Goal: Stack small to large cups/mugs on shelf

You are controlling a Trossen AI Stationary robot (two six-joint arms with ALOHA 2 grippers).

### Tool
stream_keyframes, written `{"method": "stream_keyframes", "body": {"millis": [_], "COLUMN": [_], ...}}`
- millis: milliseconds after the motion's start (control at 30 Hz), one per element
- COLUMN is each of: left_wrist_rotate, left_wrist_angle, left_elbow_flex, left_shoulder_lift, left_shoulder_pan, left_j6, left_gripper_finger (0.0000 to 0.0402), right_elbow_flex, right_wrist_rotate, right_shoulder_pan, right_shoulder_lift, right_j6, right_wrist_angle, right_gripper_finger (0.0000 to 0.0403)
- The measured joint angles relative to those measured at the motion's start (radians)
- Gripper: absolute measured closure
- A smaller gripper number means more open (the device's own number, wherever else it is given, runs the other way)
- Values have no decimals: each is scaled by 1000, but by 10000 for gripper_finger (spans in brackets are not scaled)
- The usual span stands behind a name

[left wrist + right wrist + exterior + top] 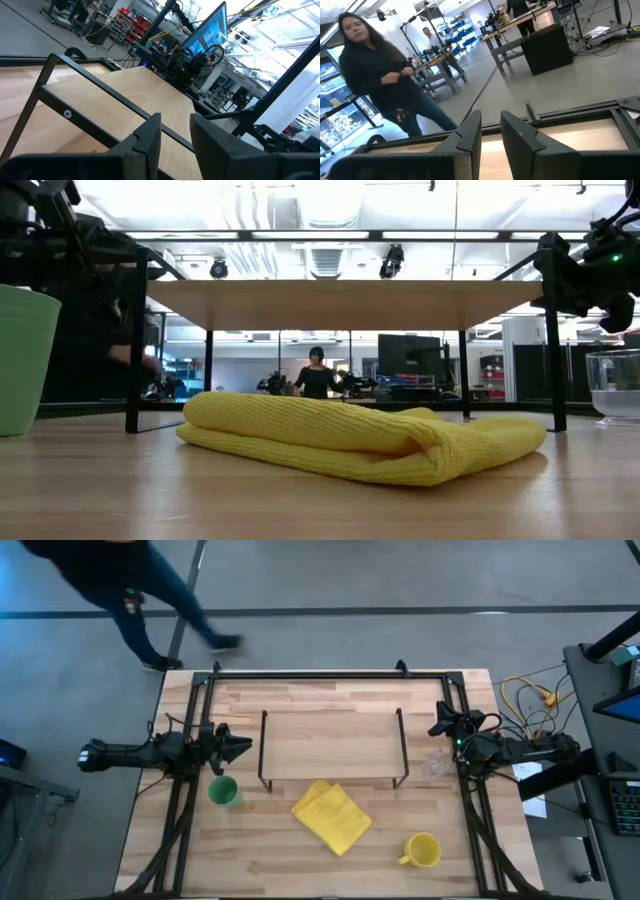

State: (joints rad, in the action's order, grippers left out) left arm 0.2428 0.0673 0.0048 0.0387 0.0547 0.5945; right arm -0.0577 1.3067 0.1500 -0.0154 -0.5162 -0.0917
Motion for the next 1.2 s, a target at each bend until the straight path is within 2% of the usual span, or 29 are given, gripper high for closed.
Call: {"method": "stream_keyframes", "body": {"millis": [367,567,700,1000,1100,1200], "left_wrist_rotate": [1,5,6,34,107,183], "left_wrist_angle": [0,0,0,3,4,16], "left_elbow_flex": [0,0,0,0,0,0], "left_shoulder_lift": [0,0,0,4,10,10], "left_shoulder_pan": [0,0,0,0,0,0], "left_j6": [-3,-5,-5,-2,-40,-12], "left_gripper_finger": [312,312,312,312,312,312], "right_elbow_flex": [0,0,0,-25,-64,-119], "right_wrist_rotate": [-2,-47,-113,-378,-410,-417], "right_shoulder_pan": [0,0,0,0,0,0], "right_shoulder_lift": [0,0,0,-2,-3,-3], "right_j6": [0,-7,-8,-8,-7,1], "right_wrist_angle": [0,2,8,31,29,27], "right_gripper_finger": [335,335,335,335,335,335]}}
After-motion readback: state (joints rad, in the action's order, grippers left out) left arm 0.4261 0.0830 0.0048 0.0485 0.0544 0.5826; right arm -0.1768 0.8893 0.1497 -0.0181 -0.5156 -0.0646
